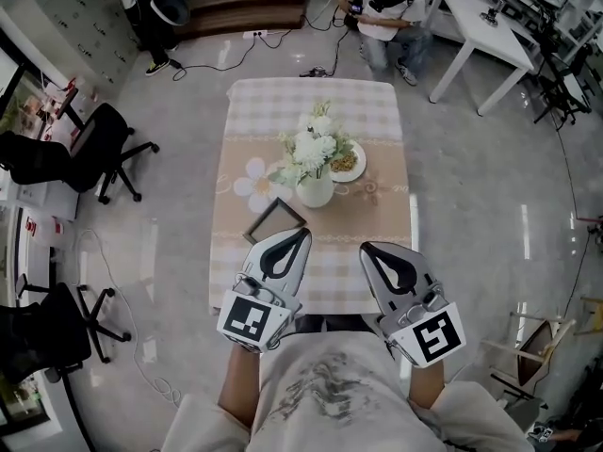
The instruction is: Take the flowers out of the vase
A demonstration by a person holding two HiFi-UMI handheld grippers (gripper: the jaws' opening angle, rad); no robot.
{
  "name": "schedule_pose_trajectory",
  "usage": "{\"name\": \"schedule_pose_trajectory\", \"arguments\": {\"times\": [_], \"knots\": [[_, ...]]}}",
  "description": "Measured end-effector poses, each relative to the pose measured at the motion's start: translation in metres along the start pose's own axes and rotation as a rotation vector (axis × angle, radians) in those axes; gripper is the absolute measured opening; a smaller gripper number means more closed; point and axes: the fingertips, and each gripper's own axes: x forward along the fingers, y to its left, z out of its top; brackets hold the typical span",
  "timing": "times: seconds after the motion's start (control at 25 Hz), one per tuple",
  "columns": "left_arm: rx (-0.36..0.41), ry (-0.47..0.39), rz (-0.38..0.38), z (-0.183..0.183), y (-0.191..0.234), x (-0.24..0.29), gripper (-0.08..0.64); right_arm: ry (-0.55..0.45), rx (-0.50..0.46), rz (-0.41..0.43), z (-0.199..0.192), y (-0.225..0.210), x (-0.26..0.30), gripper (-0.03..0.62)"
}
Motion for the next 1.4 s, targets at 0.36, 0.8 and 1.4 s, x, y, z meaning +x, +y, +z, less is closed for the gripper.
{"name": "schedule_pose_trajectory", "arguments": {"times": [0.36, 0.8, 1.4], "knots": [[0.001, 0.026, 0.039, -0.017, 0.019, 0.031, 0.009, 0.018, 0.026, 0.043, -0.013, -0.031, 0.021, 0.015], [-0.03, 0.053, 0.043, -0.034, 0.028, 0.047, 0.013, 0.042, 0.038, 0.063, -0.025, -0.044, 0.032, 0.016], [-0.06, 0.074, 0.043, -0.053, 0.038, 0.056, 0.102, 0.072, 0.043, 0.059, -0.031, -0.049, 0.039, 0.015]]}}
